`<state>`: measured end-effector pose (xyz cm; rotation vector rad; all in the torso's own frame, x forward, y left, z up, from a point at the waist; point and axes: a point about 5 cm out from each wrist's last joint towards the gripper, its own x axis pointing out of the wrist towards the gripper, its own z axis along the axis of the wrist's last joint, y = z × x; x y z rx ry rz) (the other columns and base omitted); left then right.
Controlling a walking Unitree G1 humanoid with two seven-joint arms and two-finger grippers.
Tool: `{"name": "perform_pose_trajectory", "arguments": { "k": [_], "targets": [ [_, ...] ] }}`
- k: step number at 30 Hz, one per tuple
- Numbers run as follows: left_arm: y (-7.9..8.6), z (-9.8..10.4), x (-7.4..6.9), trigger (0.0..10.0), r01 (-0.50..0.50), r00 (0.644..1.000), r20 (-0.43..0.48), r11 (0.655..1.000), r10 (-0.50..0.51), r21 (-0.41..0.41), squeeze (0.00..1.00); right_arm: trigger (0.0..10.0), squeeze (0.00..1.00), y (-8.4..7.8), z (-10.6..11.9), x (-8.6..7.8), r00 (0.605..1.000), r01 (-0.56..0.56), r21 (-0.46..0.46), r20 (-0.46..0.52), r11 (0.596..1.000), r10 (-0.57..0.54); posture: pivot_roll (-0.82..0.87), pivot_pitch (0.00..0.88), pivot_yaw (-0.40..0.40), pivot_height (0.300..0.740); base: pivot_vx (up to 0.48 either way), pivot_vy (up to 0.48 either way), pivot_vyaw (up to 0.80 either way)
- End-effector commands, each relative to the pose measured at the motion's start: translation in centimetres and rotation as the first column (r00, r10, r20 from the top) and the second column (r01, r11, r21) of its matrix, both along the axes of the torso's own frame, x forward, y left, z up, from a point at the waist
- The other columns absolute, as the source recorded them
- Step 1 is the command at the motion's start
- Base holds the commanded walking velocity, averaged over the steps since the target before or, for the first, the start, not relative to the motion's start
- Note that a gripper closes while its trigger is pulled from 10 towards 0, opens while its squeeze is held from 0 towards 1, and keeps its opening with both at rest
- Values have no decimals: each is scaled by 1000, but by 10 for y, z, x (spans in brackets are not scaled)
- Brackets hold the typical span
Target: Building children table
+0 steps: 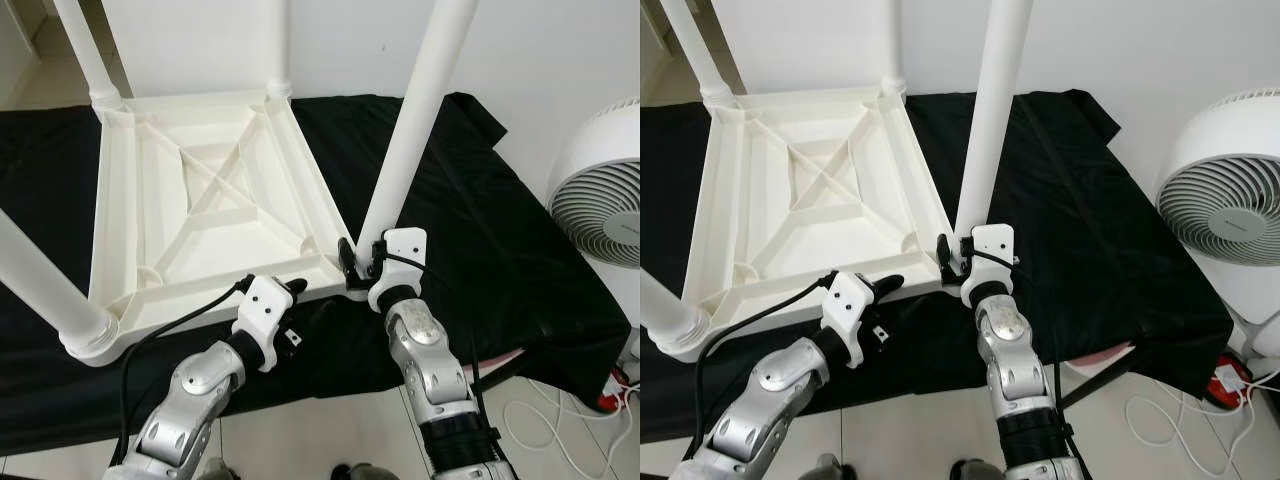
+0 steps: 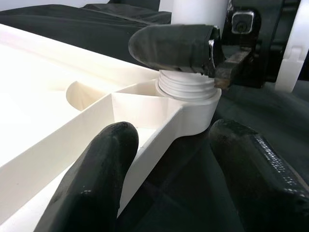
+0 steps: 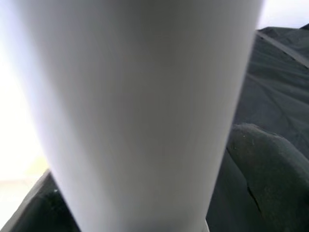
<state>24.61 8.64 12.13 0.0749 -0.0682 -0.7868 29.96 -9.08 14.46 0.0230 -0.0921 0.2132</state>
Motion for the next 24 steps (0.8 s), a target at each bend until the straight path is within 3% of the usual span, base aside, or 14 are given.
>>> {"name": "perform_pose_trajectory", "arguments": {
  "k": [1,3,7,8,10,11,17,18,20,21,24],
  "targets": [
    [0,0,-2,10000,5,1000,1,1000,-5,7,0,10000,0,3,1,-4,998,-65,14,-9,998,65,-23,55,-42,740,0,0,0],
    [-2,2,-2,10000,14,1000,3,1000,-14,4,0,10000,0,-3,4,-6,980,-198,14,5,980,198,-33,69,-39,740,0,0,0],
    [-2,2,-2,10000,17,1000,3,1000,-17,3,0,10000,0,-6,5,-7,973,-231,12,9,973,231,-33,69,-39,740,0,0,0],
    [-1,2,-4,10000,42,999,1,999,-42,6,0,10000,0,-21,2,-4,926,-376,-98,-9,921,377,-47,74,-29,740,0,0,0],
    [-1,2,-4,10000,42,999,1,999,-42,6,0,10000,0,-21,2,-4,926,-376,-98,-9,921,377,-47,74,-29,740,0,0,0],
    [-1,2,-5,10000,55,998,-1,998,-55,9,0,10000,0,-28,2,-2,904,-426,-133,-25,895,426,-53,73,-25,740,0,0,0],
    [1,4,-8,10000,90,996,1,996,-91,12,0,10000,0,-51,7,14,855,-515,-229,-74,826,513,-54,70,-22,740,0,0,0],
    [1,6,-8,10000,93,996,4,996,-93,11,0,4588,0,-56,4,20,844,-534,-255,-106,807,525,-48,69,-26,740,0,0,0],
    [1,6,-8,10000,93,996,4,996,-93,11,0,4588,0,-56,4,20,844,-534,-255,-106,807,525,-48,69,-26,740,0,0,0],
    [2,7,-7,10000,88,996,7,996,-88,10,0,0,0,-58,-3,27,830,-557,-257,-150,790,537,-39,68,-29,740,0,0,0],
    [2,7,-7,10000,82,997,10,997,-82,9,0,0,0,-57,-8,30,820,-573,-237,-173,785,546,-36,69,-30,740,0,0,0]
  ]
}}
